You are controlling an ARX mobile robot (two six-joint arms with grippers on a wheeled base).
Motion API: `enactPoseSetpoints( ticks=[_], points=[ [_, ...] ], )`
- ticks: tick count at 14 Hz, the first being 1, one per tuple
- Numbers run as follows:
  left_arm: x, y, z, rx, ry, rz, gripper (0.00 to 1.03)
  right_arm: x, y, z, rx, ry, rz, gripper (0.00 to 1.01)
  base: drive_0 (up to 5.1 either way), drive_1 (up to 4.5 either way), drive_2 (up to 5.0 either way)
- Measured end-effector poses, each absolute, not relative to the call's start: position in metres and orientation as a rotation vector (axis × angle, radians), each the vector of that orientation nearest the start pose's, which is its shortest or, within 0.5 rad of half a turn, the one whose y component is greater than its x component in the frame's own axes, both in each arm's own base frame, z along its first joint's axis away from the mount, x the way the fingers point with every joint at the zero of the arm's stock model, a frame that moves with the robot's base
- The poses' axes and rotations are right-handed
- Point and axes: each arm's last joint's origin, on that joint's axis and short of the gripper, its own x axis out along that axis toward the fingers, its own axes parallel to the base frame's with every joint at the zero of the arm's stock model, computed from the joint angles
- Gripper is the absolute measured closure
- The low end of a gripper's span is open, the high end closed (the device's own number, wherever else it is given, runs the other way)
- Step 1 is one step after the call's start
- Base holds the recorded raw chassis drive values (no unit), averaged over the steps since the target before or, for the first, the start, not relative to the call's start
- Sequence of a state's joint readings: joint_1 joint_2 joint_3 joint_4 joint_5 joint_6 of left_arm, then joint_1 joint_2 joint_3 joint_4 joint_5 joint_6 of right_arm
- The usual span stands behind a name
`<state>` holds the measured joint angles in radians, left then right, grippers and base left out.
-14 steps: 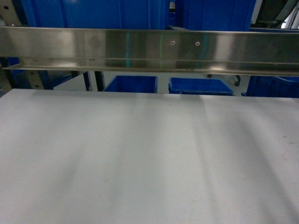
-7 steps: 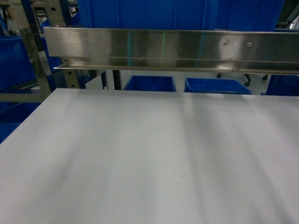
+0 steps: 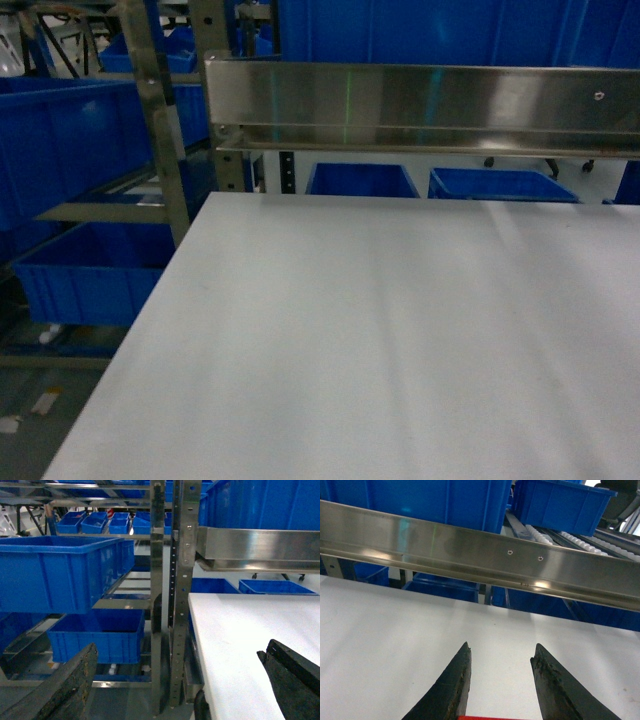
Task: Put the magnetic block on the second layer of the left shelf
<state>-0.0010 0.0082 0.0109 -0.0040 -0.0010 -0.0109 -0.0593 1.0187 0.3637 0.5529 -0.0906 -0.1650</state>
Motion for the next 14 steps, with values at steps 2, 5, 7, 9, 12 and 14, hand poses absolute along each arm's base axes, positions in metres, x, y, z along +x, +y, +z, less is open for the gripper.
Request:
enactPoseSetpoints(
  ticks=[2, 5, 7, 9, 12, 14],
  points=[
    [0.0976, -0.0001, 0.1661, -0.011, 0.002, -0.001, 0.05, 0.2084, -0.0098, 0.217, -0.157, 0.097, 0.039, 0.69, -4.9, 2.48, 2.5],
    [0.0975, -0.0001, 0.1662, -0.01, 0.002, 0.0, 0.05, 0.2084, -0.0099, 0.2164, -0.157, 0.103, 0.038, 0.69, -4.9, 2.47, 2.5],
    [0.0975, -0.0001, 0.1662, -0.01, 0.001, 0.0, 0.05, 0.2084, -0.0098, 0.2165, -0.157, 0.102, 0.04, 0.69, -5.0, 2.44, 2.4],
    [0.0975, -0.0001, 0.1663, -0.011, 0.001, 0.0, 0.05, 0.2083, -0.0098, 0.2169, -0.157, 0.099, 0.039, 0.69, -5.0, 2.41, 2.4],
    [0.0975, -0.0001, 0.1662, -0.01, 0.001, 0.0, 0.05, 0.2084, -0.0098, 0.2169, -0.157, 0.098, 0.04, 0.69, -4.9, 2.53, 2.5],
    [0.0975, 0.0, 0.1662, -0.011, 0.001, 0.001, 0.05, 0.2083, -0.0098, 0.2172, -0.157, 0.096, 0.039, 0.69, -5.0, 2.47, 2.5]
  ],
)
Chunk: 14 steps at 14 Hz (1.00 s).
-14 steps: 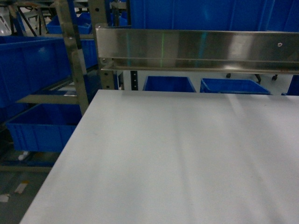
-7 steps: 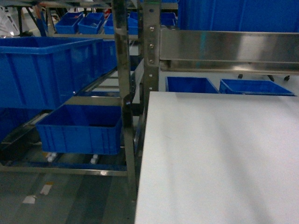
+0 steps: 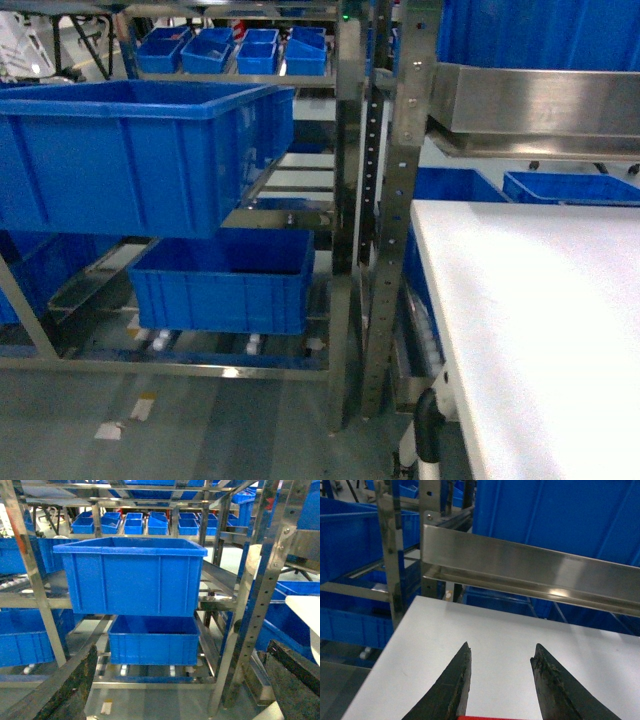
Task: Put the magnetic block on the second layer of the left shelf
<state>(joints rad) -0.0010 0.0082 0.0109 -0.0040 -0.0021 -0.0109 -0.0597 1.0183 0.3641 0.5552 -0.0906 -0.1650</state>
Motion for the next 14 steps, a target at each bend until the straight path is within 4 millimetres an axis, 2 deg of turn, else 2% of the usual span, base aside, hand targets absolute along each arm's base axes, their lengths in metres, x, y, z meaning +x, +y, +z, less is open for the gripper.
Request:
enactPoseSetpoints(
  ticks=[14],
  points=[
    [0.0975, -0.0001, 0.1661, -0.01, 0.002, 0.0, 0.05, 0.2084, -0.0097, 0.2167, -0.157, 0.1, 0.04, 0.69, -5.0, 2.46, 2.5]
  ],
)
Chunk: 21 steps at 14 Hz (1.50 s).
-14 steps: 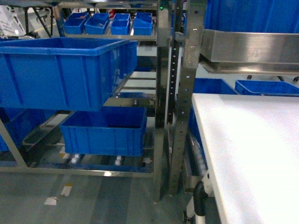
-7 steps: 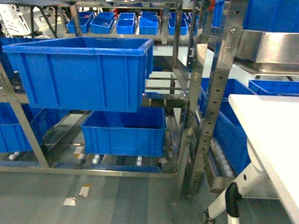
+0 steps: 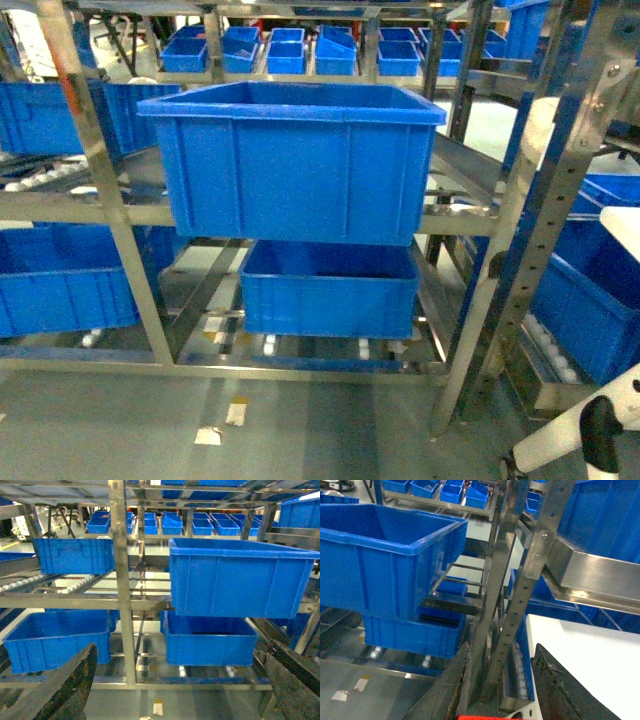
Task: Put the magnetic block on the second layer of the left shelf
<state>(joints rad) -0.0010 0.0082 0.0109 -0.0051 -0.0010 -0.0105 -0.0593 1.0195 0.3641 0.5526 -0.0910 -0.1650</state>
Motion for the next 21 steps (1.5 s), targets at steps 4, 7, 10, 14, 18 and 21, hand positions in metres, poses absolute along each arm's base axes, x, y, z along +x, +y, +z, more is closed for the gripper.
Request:
enactPoseSetpoints(
  ticks=[4, 7, 10, 14, 18, 21],
  points=[
    [0.0975, 0.0, 0.166, -0.011, 0.003, 0.003, 0.05, 0.2084, -0.0097, 0.2165, -0.157, 0.102, 0.04, 0.69, -2.1, 1.08, 1.1],
    [0.0975, 0.0, 0.1662, -0.01, 0.002, 0.002, 0.05, 0.2083, -0.0098, 0.2167, -0.157, 0.099, 0.041, 0.69, -0.3, 1.0, -1.7],
    [0.0975, -0.0001, 0.1663, -0.01, 0.001, 0.0, 0.05, 0.2079, -0.0098, 0.2174, -0.157, 0.096, 0.04, 0.69, -0.1, 4.23, -4.4],
    [0.0975, -0.0001, 0.1662, -0.01, 0.001, -0.001, 0.05, 0.2078, -0.0096, 0.2175, -0.157, 0.095, 0.042, 0.69, 0.0, 4.32, -4.3],
    [0.0975, -0.0001, 0.1662, -0.01, 0.001, -0.001, 0.05, 0.2078, -0.0096, 0.2175, -0.157, 0.095, 0.04, 0.69, -3.0, 4.97, -2.0],
    [0.0976, 0.0, 0.1662, -0.011, 0.001, 0.001, 0.05, 0.2084, -0.0098, 0.2162, -0.154, 0.103, 0.039, 0.69, -3.0, 4.98, -1.9]
  ],
)
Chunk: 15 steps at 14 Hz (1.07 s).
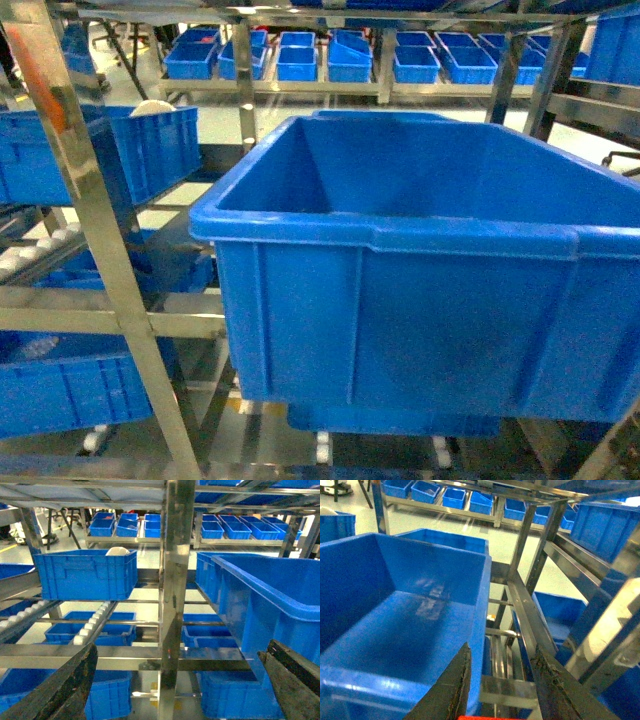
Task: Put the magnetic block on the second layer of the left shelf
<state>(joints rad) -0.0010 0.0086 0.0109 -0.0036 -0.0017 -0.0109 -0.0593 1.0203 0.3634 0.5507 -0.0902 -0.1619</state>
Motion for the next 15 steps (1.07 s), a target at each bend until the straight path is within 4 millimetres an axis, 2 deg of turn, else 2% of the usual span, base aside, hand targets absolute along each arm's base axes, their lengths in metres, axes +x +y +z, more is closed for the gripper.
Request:
enactPoseSetpoints(
  ticks=[5, 12, 15],
  points=[
    [0.098, 0.0, 0.166, -0.01, 0.001, 0.0, 0.05, 0.208, -0.01, 0.217, -0.154, 0.098, 0.039, 0.69, -3.1, 4.96, -1.7],
    [0.098, 0.0, 0.166, -0.01, 0.001, -0.001, 0.05, 0.208, -0.009, 0.215, -0.14, 0.121, 0.052, 0.69, 0.0, -0.04, 0.0],
    [0.098, 0.0, 0.166, -0.01, 0.002, -0.001, 0.05, 0.218, 0.014, 0.2, -0.061, 0.254, 0.156, 0.69, 0.0, 0.0, 0.0]
  ],
)
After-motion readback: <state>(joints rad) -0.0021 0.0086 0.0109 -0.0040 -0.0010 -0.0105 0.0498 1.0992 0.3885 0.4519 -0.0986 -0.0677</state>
